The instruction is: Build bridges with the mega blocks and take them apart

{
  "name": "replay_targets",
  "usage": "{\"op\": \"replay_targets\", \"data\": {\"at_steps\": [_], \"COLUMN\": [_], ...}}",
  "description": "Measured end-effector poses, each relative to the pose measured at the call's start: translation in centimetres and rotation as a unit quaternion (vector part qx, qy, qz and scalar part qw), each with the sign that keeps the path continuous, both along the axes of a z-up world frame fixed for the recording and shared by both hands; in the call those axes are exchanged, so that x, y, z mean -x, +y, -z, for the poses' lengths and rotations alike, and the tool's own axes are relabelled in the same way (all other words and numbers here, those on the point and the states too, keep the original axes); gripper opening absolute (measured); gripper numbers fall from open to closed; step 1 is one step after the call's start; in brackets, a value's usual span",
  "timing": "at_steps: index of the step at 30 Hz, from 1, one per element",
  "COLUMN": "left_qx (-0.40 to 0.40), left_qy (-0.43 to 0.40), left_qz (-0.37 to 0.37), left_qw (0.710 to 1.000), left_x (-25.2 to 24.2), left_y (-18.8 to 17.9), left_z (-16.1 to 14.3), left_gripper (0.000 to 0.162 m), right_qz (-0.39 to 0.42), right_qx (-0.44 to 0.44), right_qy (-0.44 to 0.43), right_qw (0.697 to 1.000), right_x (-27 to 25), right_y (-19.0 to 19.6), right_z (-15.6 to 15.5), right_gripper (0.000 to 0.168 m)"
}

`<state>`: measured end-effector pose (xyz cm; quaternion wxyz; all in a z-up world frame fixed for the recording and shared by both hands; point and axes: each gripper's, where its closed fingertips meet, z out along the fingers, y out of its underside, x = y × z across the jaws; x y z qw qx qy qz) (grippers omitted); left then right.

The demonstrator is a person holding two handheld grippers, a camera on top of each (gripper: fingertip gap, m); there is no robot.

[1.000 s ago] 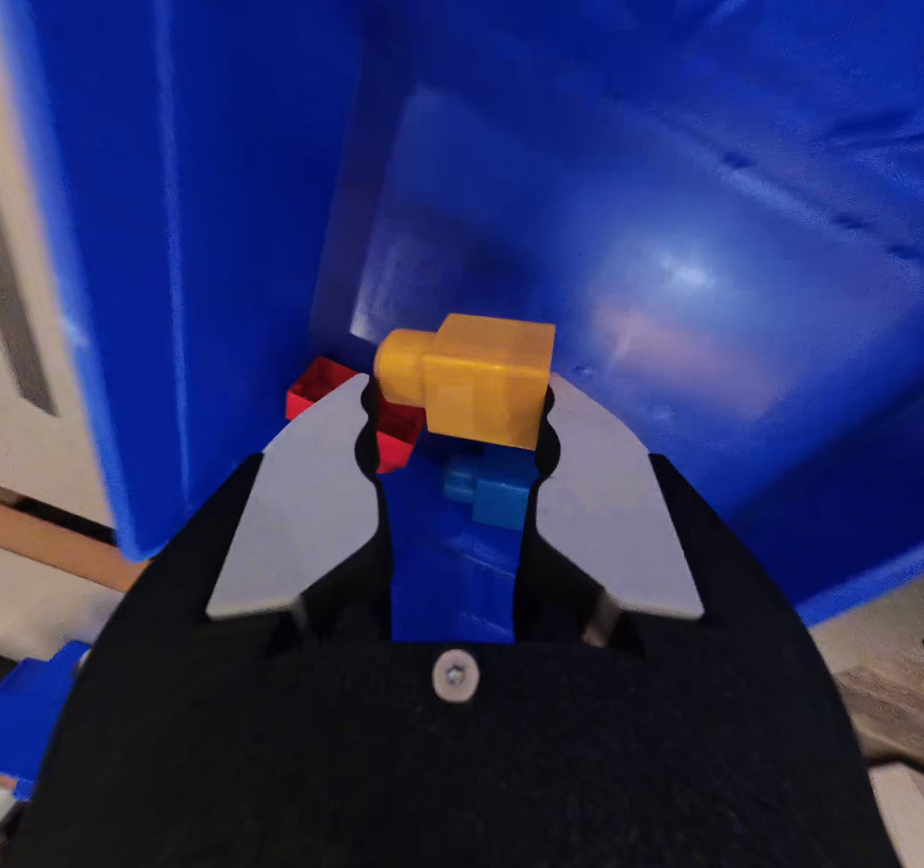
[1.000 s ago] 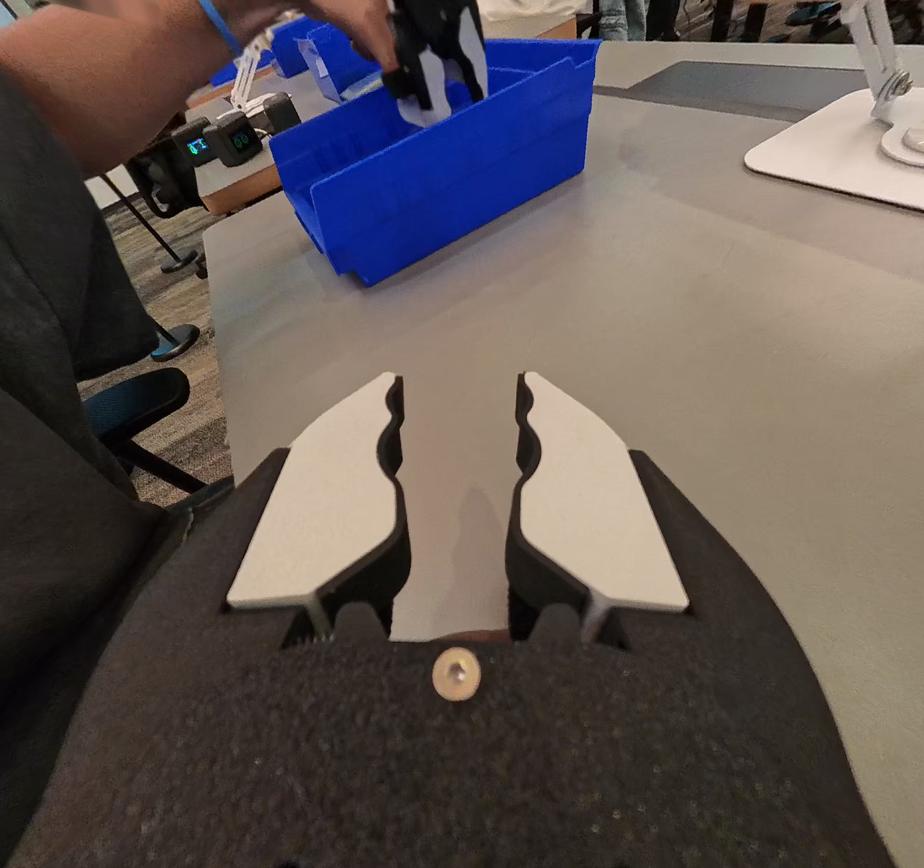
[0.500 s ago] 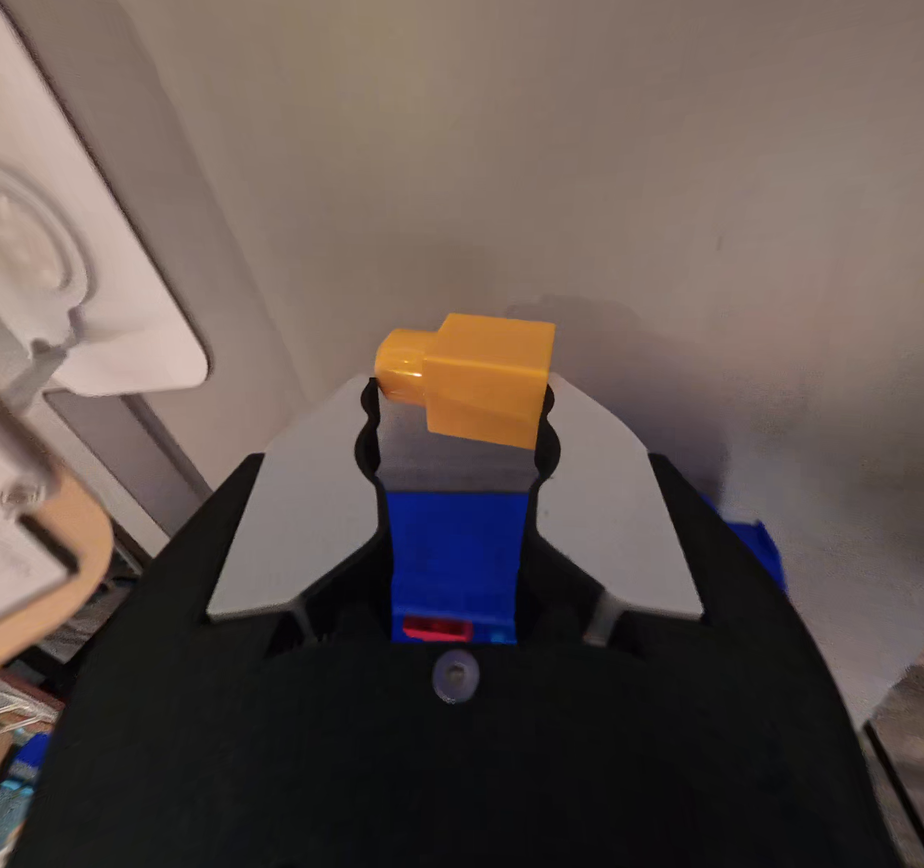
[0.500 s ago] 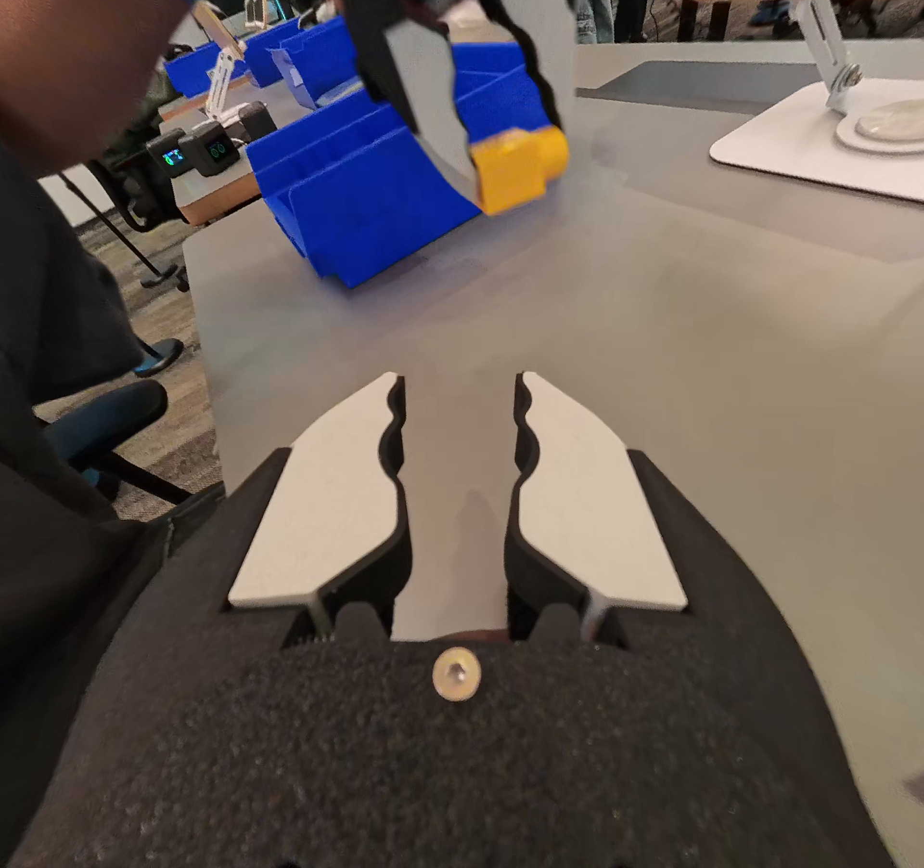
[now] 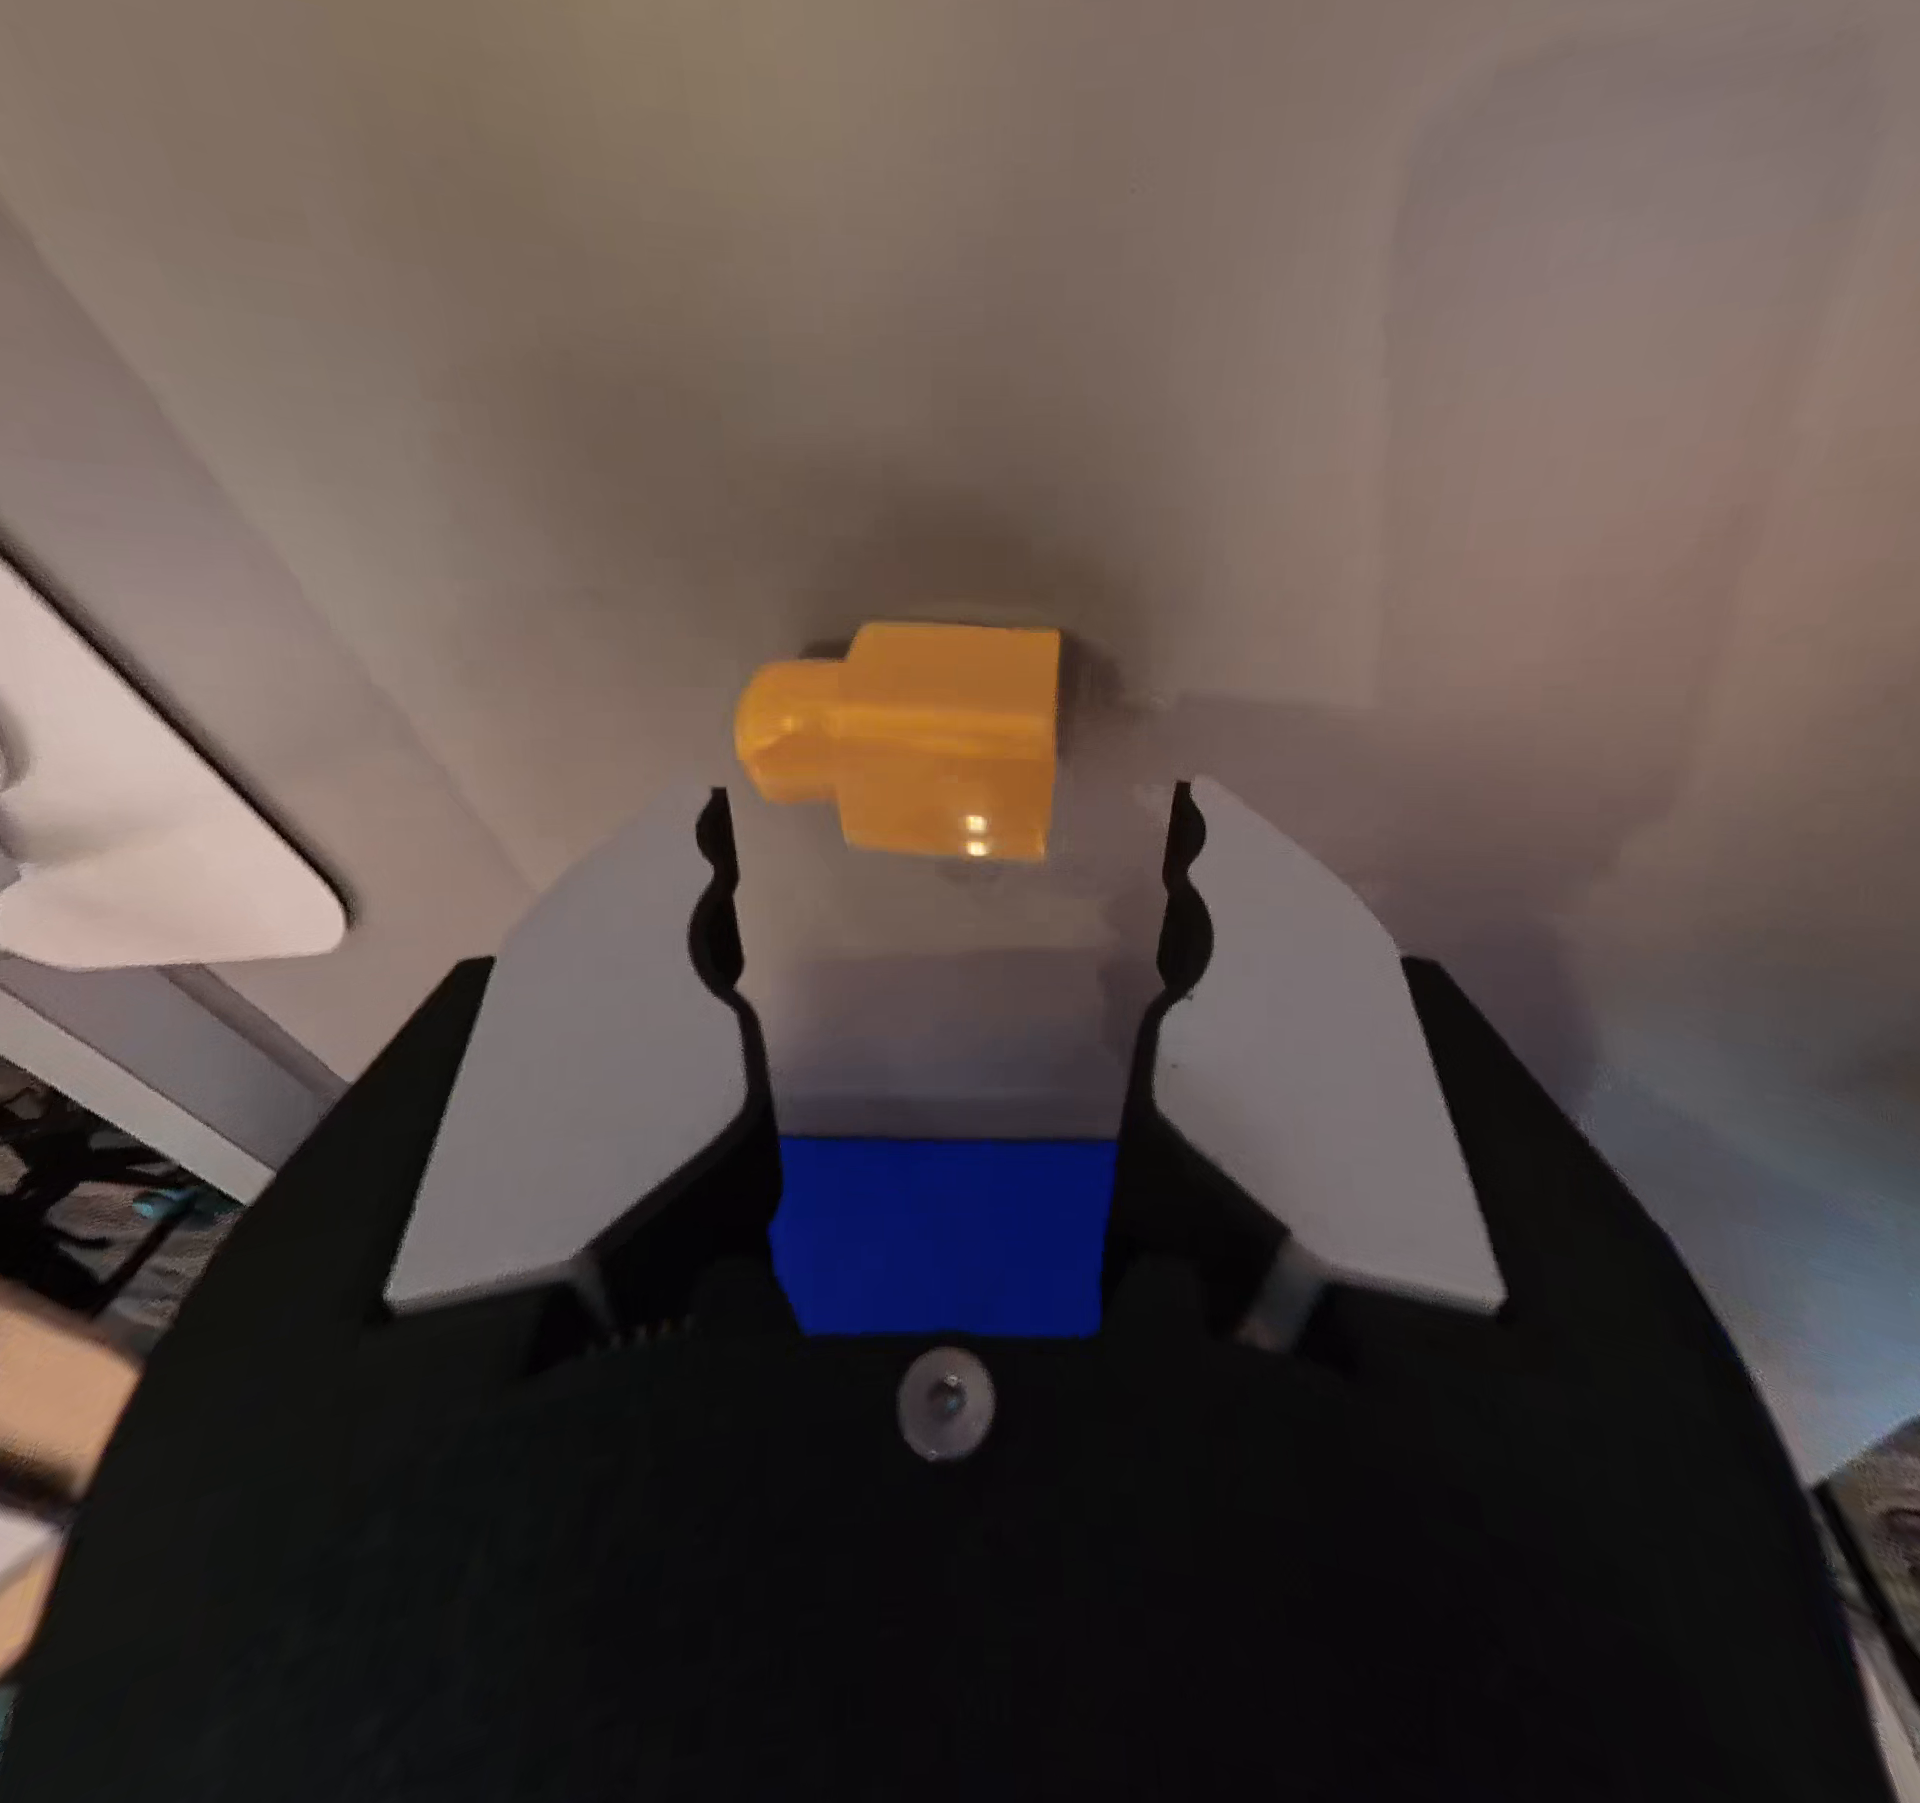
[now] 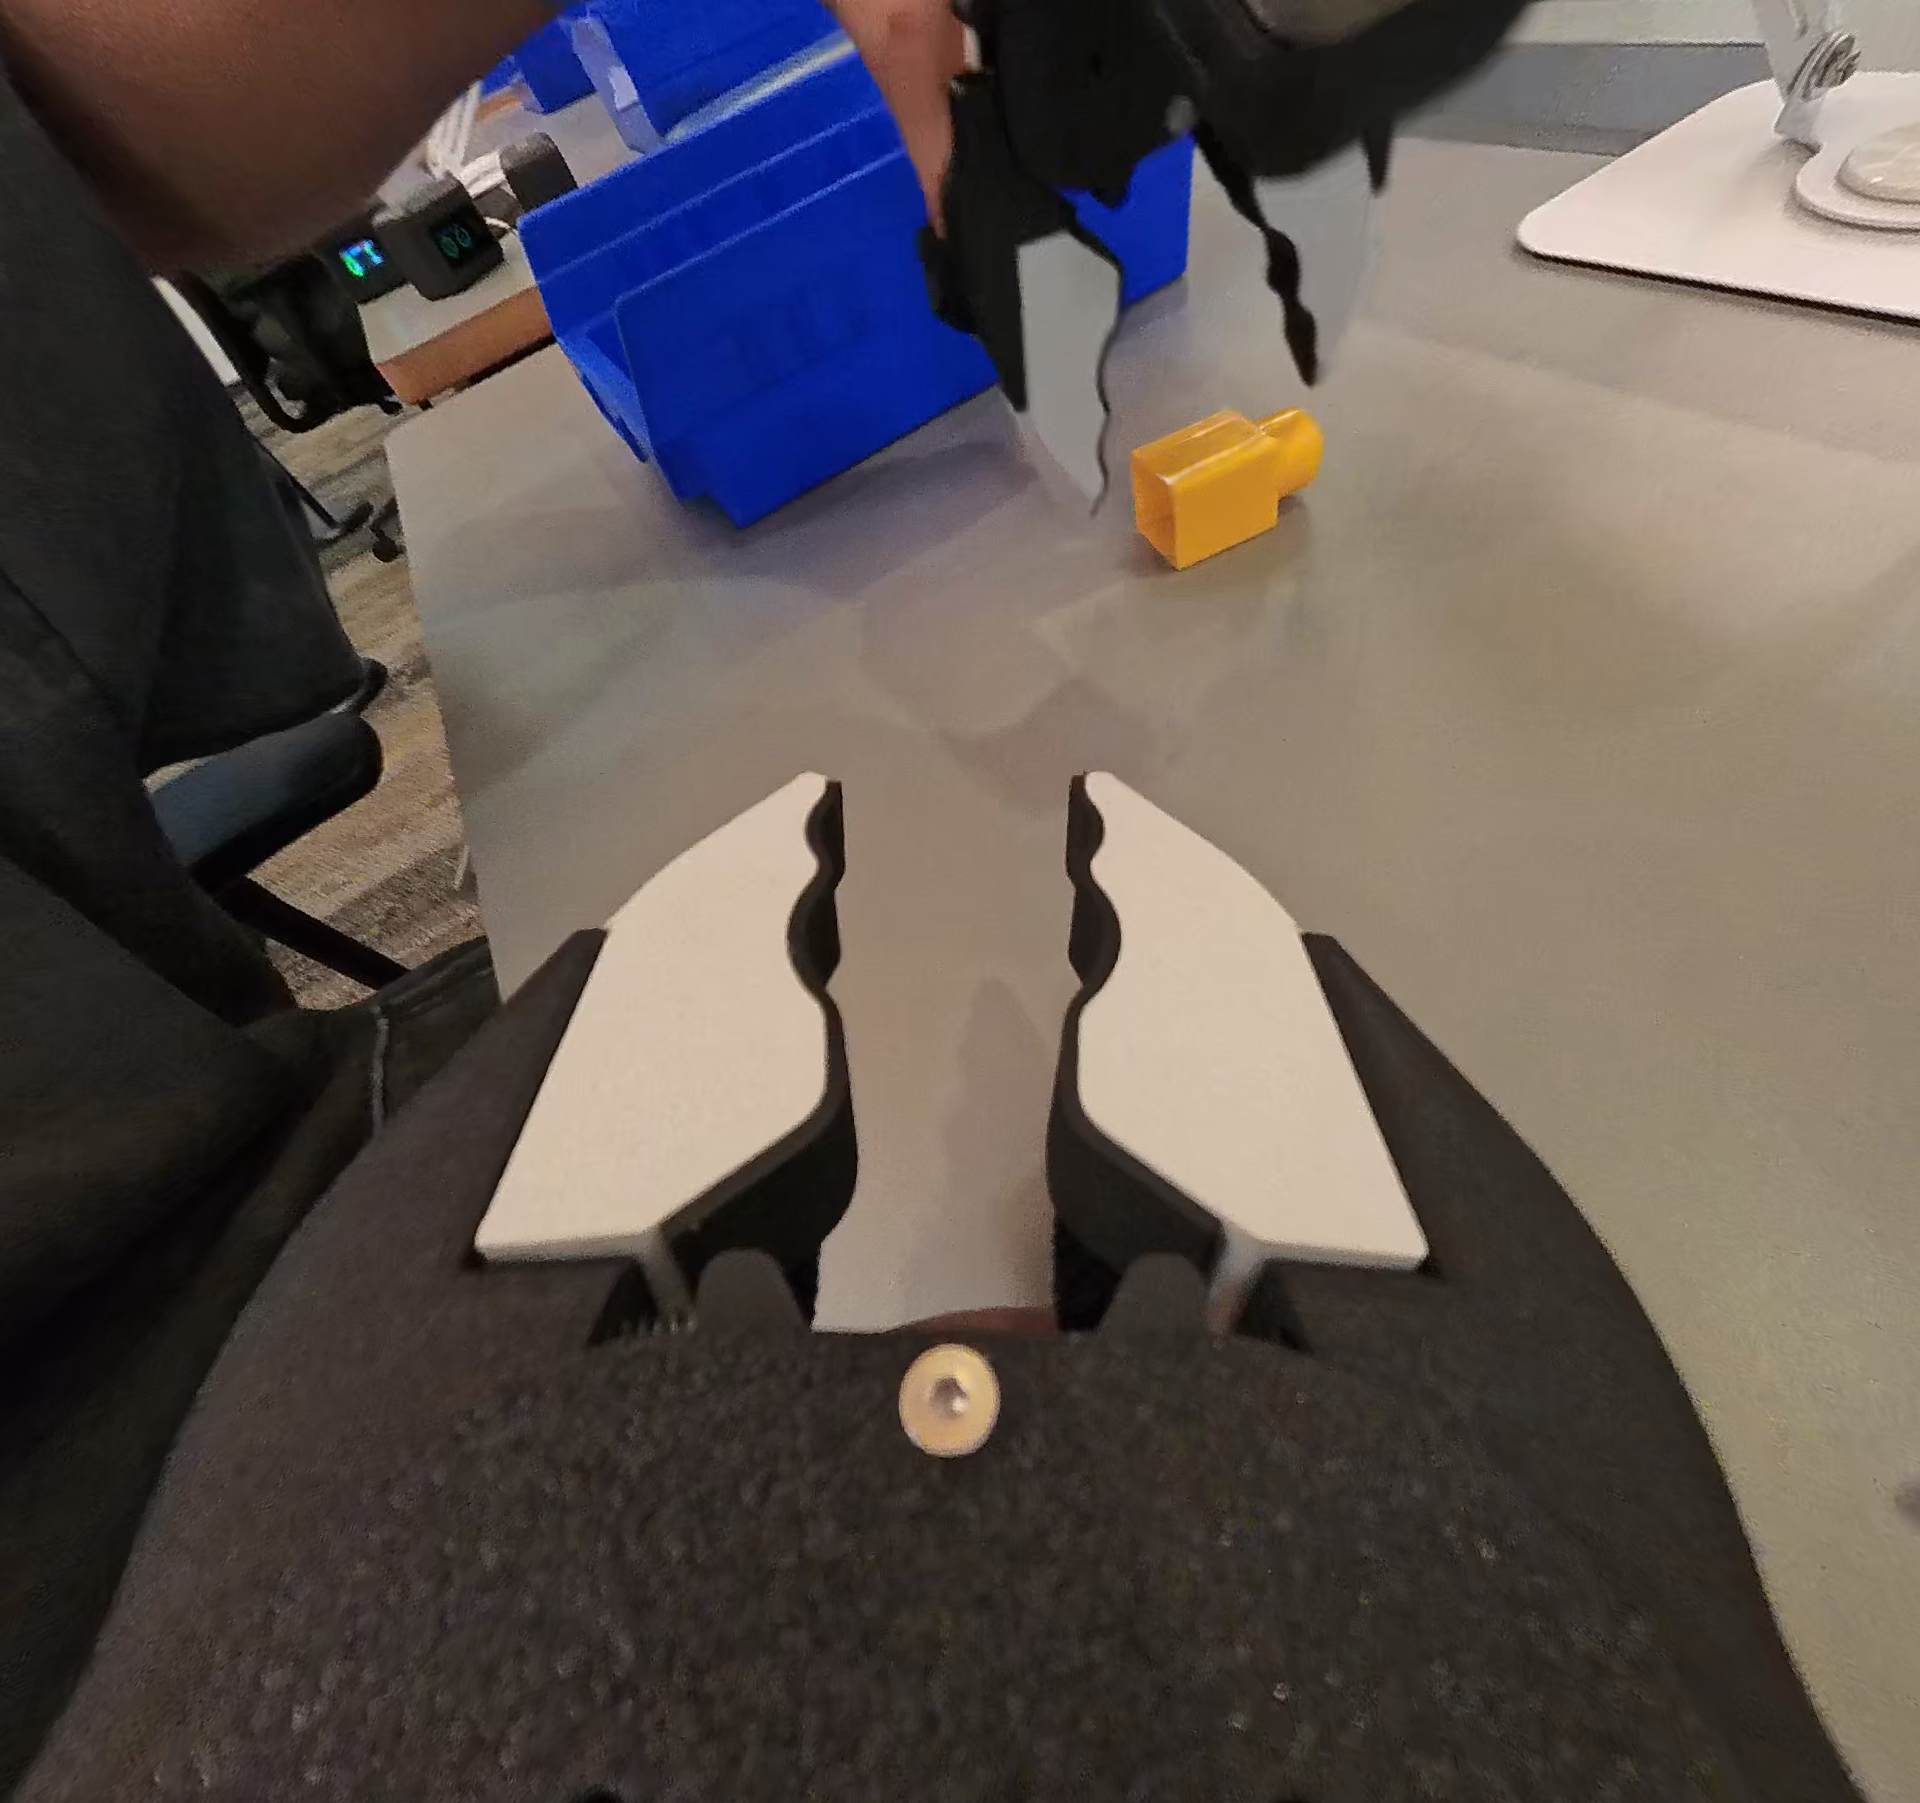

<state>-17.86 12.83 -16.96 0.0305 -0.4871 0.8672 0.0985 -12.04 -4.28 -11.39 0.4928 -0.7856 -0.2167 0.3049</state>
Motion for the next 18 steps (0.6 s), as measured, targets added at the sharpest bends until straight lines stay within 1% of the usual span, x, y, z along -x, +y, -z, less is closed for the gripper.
{"op": "replay_targets", "data": {"at_steps": [2,5,7,9,11,14,16,18], "left_qx": [0.01,0.028,0.012,-0.032,-0.065,-0.097,-0.101,-0.069], "left_qy": [-0.024,-0.094,-0.118,-0.12,-0.103,-0.043,-0.006,-0.002], "left_qz": [-0.014,-0.05,-0.084,-0.123,-0.161,-0.221,-0.253,-0.267], "left_qw": [1.0,0.994,0.989,0.985,0.979,0.97,0.962,0.961], "left_x": [1.2,4.6,8.6,13.7,18.9,25.6,28.3,28.5], "left_y": [-0.6,-1.6,-1.4,-0.4,0.6,2.9,4.6,5.4], "left_z": [-2.2,-7.3,-10.4,-12.2,-12.3,-10.2,-8.4,-6.7], "left_gripper": [0.076,0.073,0.074,0.074,0.074,0.073,0.066,0.062], "right_qz": [0.001,-0.002,-0.007,-0.015,-0.024,-0.035,-0.044,-0.051], "right_qx": [-0.001,-0.005,-0.006,-0.001,0.006,0.012,0.019,0.021], "right_qy": [0.008,0.005,0.004,0.007,0.005,-0.004,-0.006,-0.011], "right_qw": [1.0,1.0,1.0,1.0,1.0,0.999,0.999,0.998], "right_x": [-0.2,-0.2,0.0,0.5,1.0,1.8,2.3,2.7], "right_y": [-0.1,-0.3,-0.4,-0.4,-0.5,-0.4,-0.4,-0.5], "right_z": [-0.3,-0.6,-0.5,-0.3,0.1,0.8,1.1,1.2], "right_gripper": [0.041,0.041,0.041,0.041,0.041,0.041,0.041,0.041]}}
